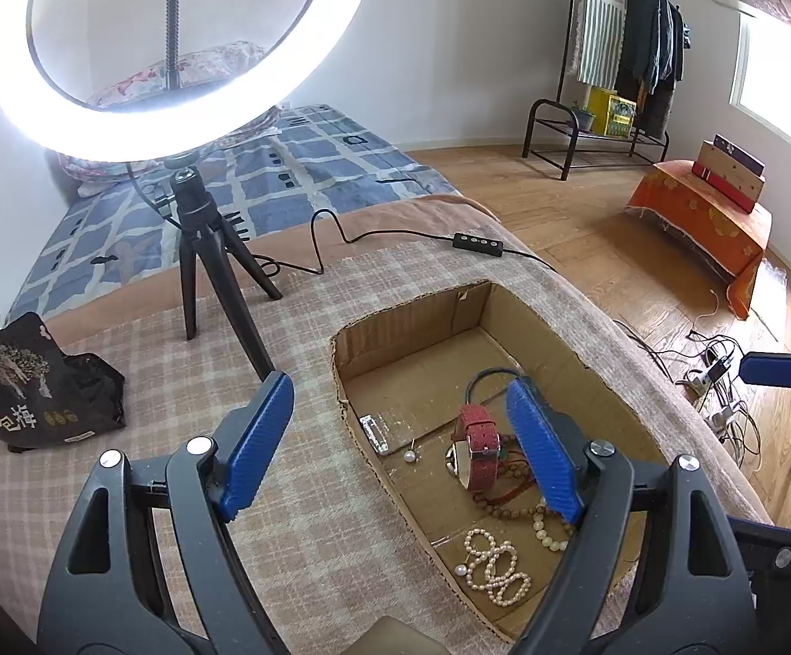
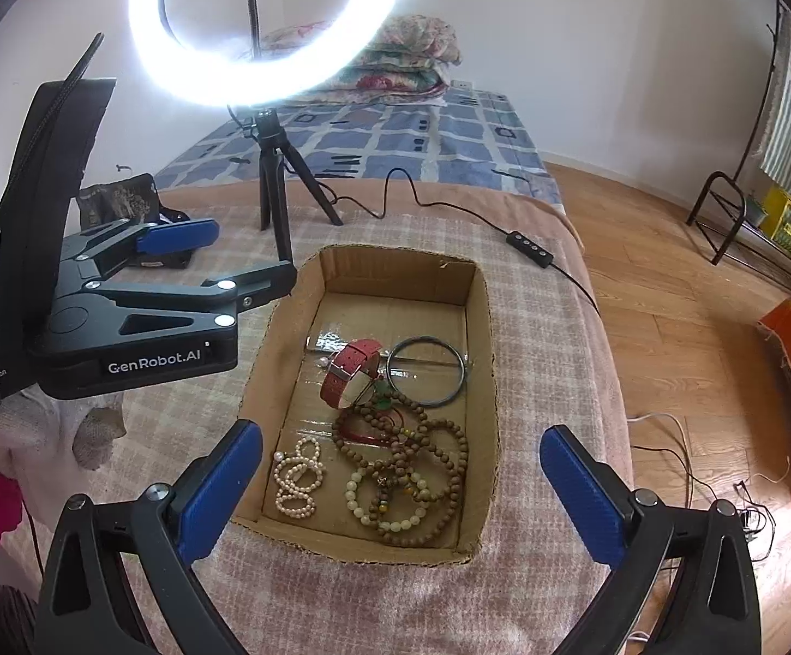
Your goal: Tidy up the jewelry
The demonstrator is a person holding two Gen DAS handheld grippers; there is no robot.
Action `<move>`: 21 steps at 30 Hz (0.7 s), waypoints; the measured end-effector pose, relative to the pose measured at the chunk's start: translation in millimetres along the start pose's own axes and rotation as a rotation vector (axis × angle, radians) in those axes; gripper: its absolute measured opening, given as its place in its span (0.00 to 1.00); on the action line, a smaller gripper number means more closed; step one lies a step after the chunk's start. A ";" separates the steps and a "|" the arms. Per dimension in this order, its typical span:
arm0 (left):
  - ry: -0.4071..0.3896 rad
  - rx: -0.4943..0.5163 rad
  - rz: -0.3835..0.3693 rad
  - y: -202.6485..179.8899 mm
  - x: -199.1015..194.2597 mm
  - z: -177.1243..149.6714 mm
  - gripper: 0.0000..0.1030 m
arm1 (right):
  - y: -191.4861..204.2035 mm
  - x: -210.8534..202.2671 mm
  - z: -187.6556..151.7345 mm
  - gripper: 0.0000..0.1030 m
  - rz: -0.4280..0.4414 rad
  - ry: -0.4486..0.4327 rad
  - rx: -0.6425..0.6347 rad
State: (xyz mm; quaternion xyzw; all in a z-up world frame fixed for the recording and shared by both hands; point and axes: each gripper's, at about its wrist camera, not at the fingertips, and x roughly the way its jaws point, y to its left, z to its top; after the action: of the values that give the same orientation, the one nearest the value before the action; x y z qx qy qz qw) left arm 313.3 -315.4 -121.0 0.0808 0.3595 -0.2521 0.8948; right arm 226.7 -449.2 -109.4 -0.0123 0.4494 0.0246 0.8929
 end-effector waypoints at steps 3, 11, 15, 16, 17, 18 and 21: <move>-0.005 0.004 0.010 2.8 -9.1 -0.2 0.81 | 2.0 -5.7 0.0 1.00 0.002 0.000 0.012; -0.038 -0.001 0.024 9.5 -42.9 0.8 0.81 | 11.6 -28.5 -1.7 1.00 -0.016 -0.033 0.035; -0.057 -0.003 0.032 12.8 -65.4 -0.2 0.81 | 19.6 -45.6 -1.7 1.00 -0.036 -0.064 0.034; -0.064 -0.005 0.033 13.7 -72.1 -0.5 0.81 | 21.8 -50.5 -2.4 1.00 -0.046 -0.074 0.033; -0.071 -0.008 0.031 15.7 -78.8 -1.4 0.81 | 24.4 -56.5 -3.2 1.00 -0.057 -0.084 0.034; -0.076 -0.011 0.031 17.2 -86.1 -2.8 0.81 | 26.0 -60.3 -3.2 1.00 -0.064 -0.090 0.035; -0.092 -0.014 0.037 21.3 -104.8 -8.1 0.81 | 31.1 -73.9 -5.6 1.00 -0.094 -0.110 0.039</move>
State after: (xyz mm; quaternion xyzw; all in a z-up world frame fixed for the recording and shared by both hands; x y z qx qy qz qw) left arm 254.8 -253.3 -55.9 0.0696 0.3182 -0.2363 0.9155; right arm 176.5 -420.8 -53.3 -0.0145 0.3989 -0.0257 0.9165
